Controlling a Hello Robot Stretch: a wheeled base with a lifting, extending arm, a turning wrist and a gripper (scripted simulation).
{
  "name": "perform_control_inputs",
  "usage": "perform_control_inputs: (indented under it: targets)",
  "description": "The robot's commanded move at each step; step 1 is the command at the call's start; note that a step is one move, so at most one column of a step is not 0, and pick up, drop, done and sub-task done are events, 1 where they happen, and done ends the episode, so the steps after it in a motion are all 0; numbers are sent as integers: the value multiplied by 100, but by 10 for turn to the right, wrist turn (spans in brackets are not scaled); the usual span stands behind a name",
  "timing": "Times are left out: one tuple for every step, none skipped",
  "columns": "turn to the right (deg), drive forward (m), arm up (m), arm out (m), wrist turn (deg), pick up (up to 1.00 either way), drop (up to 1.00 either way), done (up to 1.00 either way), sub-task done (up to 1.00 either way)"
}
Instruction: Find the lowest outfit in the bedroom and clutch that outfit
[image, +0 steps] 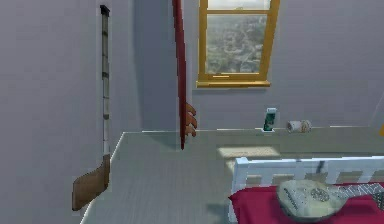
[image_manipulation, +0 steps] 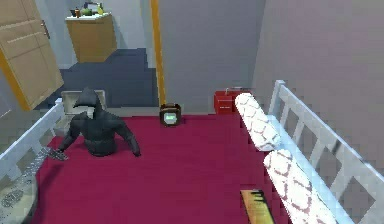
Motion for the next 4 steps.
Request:
perform_control_inputs:
  targets:
    - [0,100,0,0,0,0,0,0,0]
    - [90,0,0,0,0,0,0,0,0]
    - [0,5,0,0,0,0,0,0,0]
    - [210,0,0,0,0,0,0,0,0]
